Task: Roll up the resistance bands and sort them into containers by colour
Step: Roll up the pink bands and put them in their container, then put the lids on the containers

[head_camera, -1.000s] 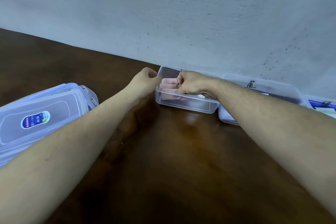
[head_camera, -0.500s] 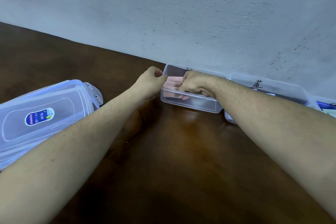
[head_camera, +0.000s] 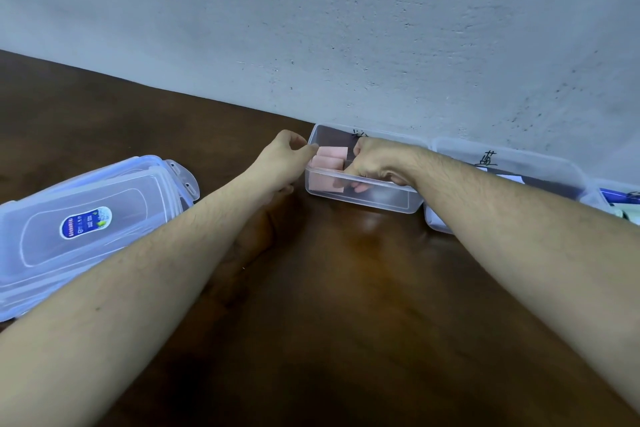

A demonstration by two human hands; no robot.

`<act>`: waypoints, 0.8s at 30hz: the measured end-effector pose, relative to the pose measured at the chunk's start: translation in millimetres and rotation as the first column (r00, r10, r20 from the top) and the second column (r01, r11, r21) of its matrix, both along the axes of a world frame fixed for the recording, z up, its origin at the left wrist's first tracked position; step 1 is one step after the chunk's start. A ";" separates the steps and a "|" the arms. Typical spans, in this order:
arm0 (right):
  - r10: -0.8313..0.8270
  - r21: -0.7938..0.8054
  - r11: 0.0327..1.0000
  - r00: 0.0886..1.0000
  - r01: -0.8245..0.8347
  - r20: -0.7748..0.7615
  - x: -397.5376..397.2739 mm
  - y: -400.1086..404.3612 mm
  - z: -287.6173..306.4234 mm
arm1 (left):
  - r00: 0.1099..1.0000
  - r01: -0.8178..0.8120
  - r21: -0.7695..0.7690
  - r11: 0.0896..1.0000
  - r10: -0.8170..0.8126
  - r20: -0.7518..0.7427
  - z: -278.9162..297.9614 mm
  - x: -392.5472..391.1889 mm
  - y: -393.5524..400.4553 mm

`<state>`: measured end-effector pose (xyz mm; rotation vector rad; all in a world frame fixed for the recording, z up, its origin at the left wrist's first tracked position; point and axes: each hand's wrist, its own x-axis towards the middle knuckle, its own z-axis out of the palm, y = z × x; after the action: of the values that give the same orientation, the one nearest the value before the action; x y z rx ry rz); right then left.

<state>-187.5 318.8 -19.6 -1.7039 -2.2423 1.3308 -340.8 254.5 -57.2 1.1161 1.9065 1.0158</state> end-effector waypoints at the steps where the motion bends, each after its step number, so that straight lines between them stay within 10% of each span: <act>1: -0.003 0.027 1.000 1.000 0.002 0.012 1.7 -0.4 0.9 | 1.000 -0.004 -0.004 1.000 0.004 -0.005 0.7 0.5 -1.4; 14: 0.080 0.356 0.935 0.975 -0.001 -0.205 -0.7 -50.1 18.0 | 0.999 -0.053 -0.035 0.998 0.053 0.004 10.9 2.6 -66.2; 24: 0.235 0.101 0.971 0.940 -0.216 -0.246 -69.4 -136.3 -18.6 | 0.853 -0.126 0.105 0.987 0.161 -0.496 -6.4 -54.6 -168.3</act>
<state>-256.9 182.5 -38.2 -1.1995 -2.3521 1.3977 -395.5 86.2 -63.6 1.3993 2.4145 0.9343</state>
